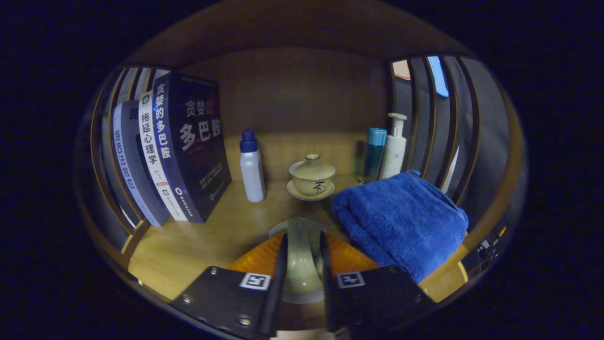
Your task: Pull open the drawer, take out the items inside it, and place them on the countertop above the cabinet.
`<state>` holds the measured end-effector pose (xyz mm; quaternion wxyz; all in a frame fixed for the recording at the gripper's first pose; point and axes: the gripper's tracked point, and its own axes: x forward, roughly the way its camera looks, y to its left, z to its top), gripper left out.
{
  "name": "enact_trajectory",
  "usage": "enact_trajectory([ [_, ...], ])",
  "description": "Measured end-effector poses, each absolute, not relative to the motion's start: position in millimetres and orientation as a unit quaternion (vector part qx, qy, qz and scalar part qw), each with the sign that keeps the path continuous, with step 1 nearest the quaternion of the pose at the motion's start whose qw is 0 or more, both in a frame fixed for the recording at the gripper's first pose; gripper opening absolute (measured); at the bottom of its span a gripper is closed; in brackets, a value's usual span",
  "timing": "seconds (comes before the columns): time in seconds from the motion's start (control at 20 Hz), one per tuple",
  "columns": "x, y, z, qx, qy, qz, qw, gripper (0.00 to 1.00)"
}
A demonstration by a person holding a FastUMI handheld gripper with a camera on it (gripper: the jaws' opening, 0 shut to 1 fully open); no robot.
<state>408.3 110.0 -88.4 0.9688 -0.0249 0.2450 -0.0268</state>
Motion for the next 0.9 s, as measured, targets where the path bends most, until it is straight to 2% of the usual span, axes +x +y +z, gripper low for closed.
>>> enact_trajectory([
  [0.15, 405.0, 108.2, -82.2, -0.023, 0.241, -0.024, 0.970, 0.76],
  [0.25, 401.1, 107.8, -72.2, -0.024, 0.227, -0.020, 0.974, 0.81],
  [0.35, 395.5, 111.0, -57.2, -0.021, 0.206, -0.011, 0.978, 0.94],
  [0.65, 349.1, 97.8, 6.5, -0.028, 0.123, -0.020, 0.992, 0.95],
  [0.9, 271.5, 65.4, 50.6, -0.055, 0.054, -0.047, 0.996, 0.95],
])
